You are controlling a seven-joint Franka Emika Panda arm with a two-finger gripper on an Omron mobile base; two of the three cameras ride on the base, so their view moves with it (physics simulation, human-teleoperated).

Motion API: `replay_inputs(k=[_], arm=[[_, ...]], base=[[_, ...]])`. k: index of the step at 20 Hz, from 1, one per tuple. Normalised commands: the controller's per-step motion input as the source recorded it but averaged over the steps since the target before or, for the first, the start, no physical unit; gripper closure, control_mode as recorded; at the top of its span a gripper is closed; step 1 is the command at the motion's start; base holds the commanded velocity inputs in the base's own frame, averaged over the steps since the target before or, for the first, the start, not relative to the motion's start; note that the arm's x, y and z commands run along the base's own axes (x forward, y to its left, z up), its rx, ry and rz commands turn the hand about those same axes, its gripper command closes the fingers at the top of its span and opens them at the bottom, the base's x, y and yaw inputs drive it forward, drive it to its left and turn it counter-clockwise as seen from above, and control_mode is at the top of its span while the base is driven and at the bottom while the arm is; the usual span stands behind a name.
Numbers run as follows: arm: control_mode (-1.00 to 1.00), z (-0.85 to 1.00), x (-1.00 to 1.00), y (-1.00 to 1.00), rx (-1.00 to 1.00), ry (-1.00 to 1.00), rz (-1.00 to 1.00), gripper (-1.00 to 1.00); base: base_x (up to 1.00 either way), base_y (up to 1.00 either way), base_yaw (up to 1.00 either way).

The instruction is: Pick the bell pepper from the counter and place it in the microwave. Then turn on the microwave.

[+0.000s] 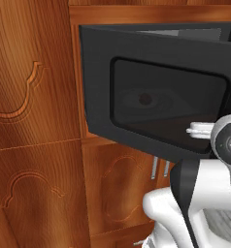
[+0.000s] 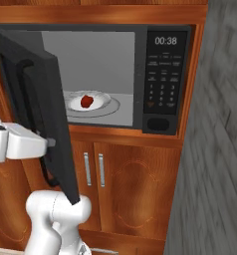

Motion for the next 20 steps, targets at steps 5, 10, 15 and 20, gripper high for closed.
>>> replay_inputs(k=[5, 10, 15, 20], arm=[[-1.0, -0.12, 0.12, -0.28, -0.02, -0.04, 0.07, -1.0], [-1.0, -0.15, 0.14, -0.26, -0.02, -0.06, 0.08, -1.0], [-1.0, -0.15, 0.14, -0.28, -0.02, -0.05, 0.08, -1.0], [-1.0, -0.15, 0.18, -0.29, -0.01, -0.05, 0.08, -1.0]], base=[[0.0, 0.0, 0.0], [0.0, 0.0, 0.0], [0.0, 0.0, 0.0], [0.0, 0.0, 0.0]])
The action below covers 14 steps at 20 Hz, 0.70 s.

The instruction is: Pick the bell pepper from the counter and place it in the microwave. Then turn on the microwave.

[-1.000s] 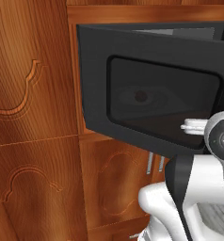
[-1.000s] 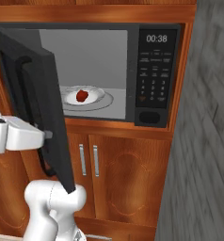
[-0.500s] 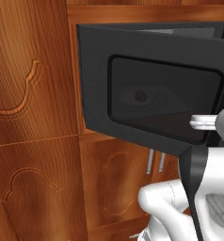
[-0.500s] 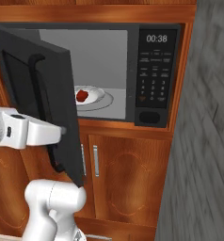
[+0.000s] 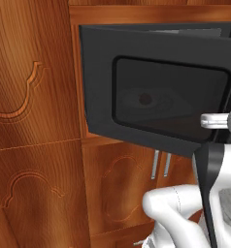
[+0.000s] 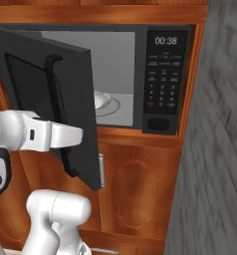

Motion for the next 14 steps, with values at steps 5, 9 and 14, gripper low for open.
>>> replay_inputs(k=[5, 9, 14], arm=[[-1.0, -0.18, 0.2, -0.28, 0.0, -0.05, 0.08, -1.0], [-1.0, -0.18, 0.21, -0.22, 0.0, -0.05, 0.07, -1.0], [-1.0, -0.15, 0.21, -0.21, 0.0, -0.05, 0.07, -1.0]], base=[[0.0, 0.0, 0.0], [0.0, 0.0, 0.0], [0.0, 0.0, 0.0]])
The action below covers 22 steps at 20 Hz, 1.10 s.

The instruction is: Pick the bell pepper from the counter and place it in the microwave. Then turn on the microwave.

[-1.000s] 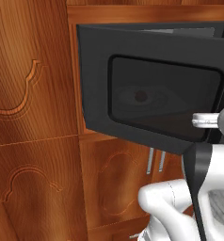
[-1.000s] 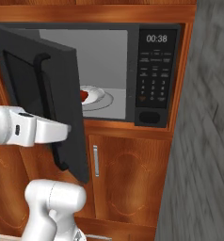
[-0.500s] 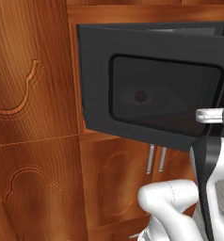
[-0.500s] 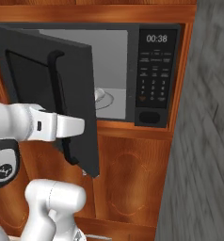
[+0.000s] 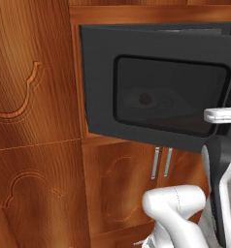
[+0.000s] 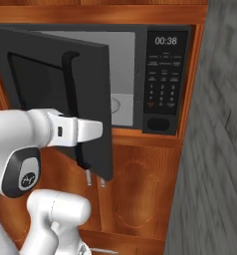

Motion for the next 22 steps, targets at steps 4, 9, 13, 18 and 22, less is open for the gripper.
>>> replay_inputs(k=[4, 9, 13, 18, 22], arm=[[-1.0, -0.14, 0.22, -0.22, 0.0, -0.05, 0.08, -1.0], [-1.0, -0.15, 0.24, -0.21, 0.0, -0.04, 0.08, -1.0], [-1.0, -0.16, 0.24, -0.17, 0.0, -0.04, 0.08, -1.0], [-1.0, -0.14, 0.26, -0.14, 0.0, -0.02, 0.09, -1.0], [-1.0, -0.13, 0.27, -0.12, 0.0, -0.01, 0.1, -1.0]], base=[[0.0, 0.0, 0.0], [0.0, 0.0, 0.0], [0.0, 0.0, 0.0], [0.0, 0.0, 0.0], [0.0, 0.0, 0.0]])
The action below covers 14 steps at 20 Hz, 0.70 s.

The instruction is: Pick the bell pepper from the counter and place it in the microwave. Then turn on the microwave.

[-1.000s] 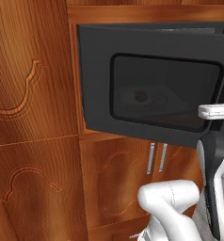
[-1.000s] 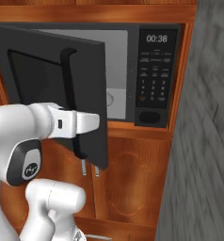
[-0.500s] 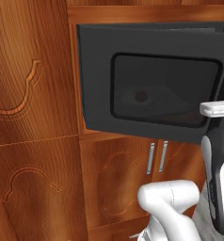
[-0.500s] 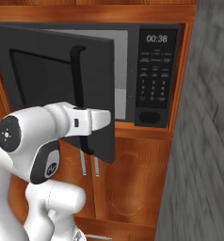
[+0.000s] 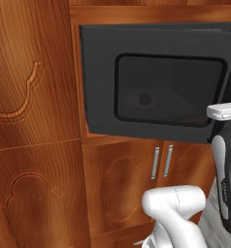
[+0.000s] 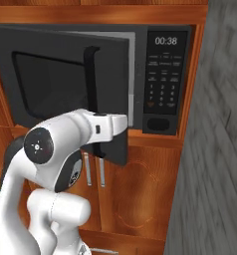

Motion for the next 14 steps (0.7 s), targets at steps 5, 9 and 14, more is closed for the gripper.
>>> replay_inputs(k=[5, 9, 14], arm=[[-1.0, -0.11, 0.38, -0.04, 0.0, 0.0, 0.09, -1.0], [-1.0, -0.12, 0.36, -0.01, 0.0, 0.0, 0.08, -1.0], [-1.0, -0.11, 0.37, 0.0, 0.0, 0.0, 0.07, -1.0]], base=[[0.0, 0.0, 0.0], [0.0, 0.0, 0.0], [0.0, 0.0, 0.0]])
